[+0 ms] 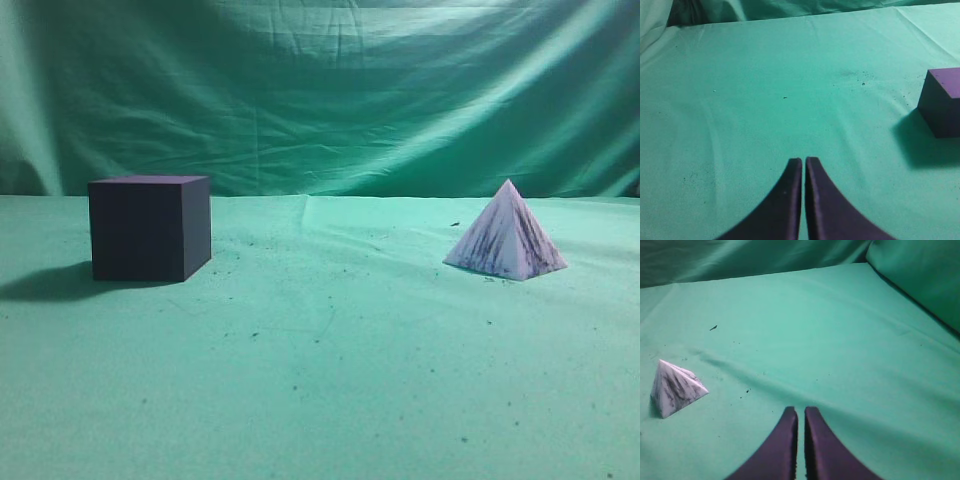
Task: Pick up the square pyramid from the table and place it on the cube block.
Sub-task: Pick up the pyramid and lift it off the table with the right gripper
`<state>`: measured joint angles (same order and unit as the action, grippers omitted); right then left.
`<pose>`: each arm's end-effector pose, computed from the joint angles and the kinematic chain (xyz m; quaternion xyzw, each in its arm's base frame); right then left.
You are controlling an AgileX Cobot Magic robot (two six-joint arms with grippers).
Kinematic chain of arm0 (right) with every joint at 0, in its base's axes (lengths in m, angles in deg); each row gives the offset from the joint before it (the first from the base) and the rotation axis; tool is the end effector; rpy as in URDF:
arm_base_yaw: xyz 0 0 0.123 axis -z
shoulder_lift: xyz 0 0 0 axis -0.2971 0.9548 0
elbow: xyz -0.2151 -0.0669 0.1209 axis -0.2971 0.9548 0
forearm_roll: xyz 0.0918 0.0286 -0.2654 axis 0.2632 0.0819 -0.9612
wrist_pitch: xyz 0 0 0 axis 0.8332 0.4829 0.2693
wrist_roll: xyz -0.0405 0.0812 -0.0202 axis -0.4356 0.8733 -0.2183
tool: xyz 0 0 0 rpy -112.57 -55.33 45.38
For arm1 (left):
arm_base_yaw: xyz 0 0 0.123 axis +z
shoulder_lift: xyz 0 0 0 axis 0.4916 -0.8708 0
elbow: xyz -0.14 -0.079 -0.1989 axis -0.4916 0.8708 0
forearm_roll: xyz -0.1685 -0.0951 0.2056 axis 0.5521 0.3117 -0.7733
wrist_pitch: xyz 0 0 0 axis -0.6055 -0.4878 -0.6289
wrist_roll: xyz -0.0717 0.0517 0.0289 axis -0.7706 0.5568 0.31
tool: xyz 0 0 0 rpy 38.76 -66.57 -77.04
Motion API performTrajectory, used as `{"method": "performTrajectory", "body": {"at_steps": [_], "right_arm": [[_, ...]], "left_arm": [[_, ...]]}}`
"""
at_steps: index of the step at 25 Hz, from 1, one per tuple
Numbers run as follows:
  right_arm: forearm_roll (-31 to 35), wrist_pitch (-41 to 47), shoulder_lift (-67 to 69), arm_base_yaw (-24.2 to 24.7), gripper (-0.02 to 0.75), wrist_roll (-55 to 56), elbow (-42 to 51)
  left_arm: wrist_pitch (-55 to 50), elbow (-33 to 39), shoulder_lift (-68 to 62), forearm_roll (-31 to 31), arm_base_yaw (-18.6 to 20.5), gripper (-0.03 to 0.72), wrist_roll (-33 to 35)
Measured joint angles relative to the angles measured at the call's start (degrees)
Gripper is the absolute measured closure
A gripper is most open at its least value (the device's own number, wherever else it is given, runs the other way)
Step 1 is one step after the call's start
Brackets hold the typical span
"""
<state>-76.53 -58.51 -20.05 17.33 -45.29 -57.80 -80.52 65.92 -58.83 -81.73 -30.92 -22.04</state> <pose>0.1150 0.0007 0.1686 0.0289 0.8087 0.0251 0.5870 0.1154 -0.0035 0.1746 0.0347 0.7946 0.0073 0.6062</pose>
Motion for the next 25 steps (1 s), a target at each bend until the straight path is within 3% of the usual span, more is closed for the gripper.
{"method": "performTrajectory", "body": {"at_steps": [3, 8, 12, 19, 21, 25], "right_arm": [[1.52, -5.56, 0.0, 0.0, 0.738, 0.14, 0.0], [5.25, -25.99, -0.02, 0.0, 0.738, 0.74, -0.32], [4.91, -14.28, 1.03, 0.0, 0.738, -1.21, -9.94], [4.69, 11.32, 17.13, 0.0, 0.738, -6.41, -29.28], [5.39, 15.16, 21.24, -1.93, 0.738, -10.91, -31.55], [7.83, 19.02, 30.0, -10.89, 0.738, -17.07, -34.76]], "left_arm": [[0.0, 0.0, 0.0, 0.0, 0.0, 0.688, 0.0], [0.0, 0.0, 0.0, 0.0, 0.0, 0.688, 0.0], [0.0, 0.0, 0.0, 0.0, 0.0, 0.688, 0.0], [0.0, 0.0, 0.0, 0.0, 0.0, 0.688, 0.0], [0.0, 0.0, 0.0, 0.0, 0.0, 0.688, 0.0], [0.0, 0.0, 0.0, 0.0, 0.0, 0.688, 0.0]]}}
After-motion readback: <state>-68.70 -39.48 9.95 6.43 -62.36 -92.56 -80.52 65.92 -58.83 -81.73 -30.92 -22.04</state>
